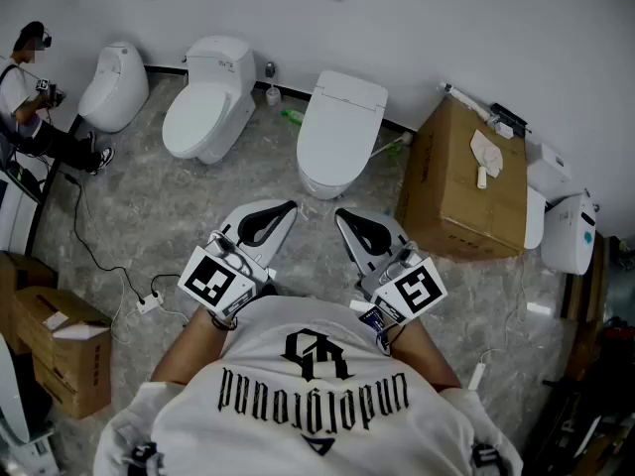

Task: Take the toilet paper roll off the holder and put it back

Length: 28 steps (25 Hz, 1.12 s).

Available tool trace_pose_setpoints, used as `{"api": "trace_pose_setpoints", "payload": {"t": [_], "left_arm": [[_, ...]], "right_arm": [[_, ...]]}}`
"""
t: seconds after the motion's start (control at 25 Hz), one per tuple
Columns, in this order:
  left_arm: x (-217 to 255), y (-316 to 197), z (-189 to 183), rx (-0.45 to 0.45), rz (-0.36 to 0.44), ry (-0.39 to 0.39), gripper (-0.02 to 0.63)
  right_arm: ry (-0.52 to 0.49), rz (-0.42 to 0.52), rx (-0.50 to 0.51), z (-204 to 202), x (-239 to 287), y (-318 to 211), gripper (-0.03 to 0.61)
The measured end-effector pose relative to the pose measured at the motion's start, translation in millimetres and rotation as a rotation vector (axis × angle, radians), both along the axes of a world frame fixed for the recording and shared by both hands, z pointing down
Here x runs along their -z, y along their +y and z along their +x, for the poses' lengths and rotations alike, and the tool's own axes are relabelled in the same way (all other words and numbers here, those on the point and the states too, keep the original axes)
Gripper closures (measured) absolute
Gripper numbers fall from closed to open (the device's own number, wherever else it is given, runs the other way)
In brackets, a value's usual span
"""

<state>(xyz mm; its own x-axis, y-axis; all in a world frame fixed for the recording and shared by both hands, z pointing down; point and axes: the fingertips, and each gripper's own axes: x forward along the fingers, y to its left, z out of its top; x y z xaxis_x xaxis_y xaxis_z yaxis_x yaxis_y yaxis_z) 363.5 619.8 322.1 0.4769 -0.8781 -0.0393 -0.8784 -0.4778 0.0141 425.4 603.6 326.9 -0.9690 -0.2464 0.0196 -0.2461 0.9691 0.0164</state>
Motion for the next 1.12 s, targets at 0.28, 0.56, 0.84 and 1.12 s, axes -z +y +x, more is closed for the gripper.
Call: {"api": "trace_pose_setpoints", "payload": {"t": [0.28, 0.56, 0.84, 1.12], "left_arm": [[-9, -3, -29, 0.015, -0.008, 0.002, 0.601], [-15, -22, -87, 0.046, -0.018, 0.03, 0.601], [-13, -52, -167, 0.028, -0.017, 0.047, 0.601], [-3, -74, -245, -0.016, -0.014, 0.038, 0.601]], "right_arm": [[-0.011, -0.001, 0.031, -27, -4, -4, 0.565], [0.003, 0.011, 0.034, -81, -5, -29, 0.565], [0.021, 0.014, 0.022, -165, -3, -65, 0.565], [0.03, 0.003, -0.017, -247, 0, -91, 0.565]]}}
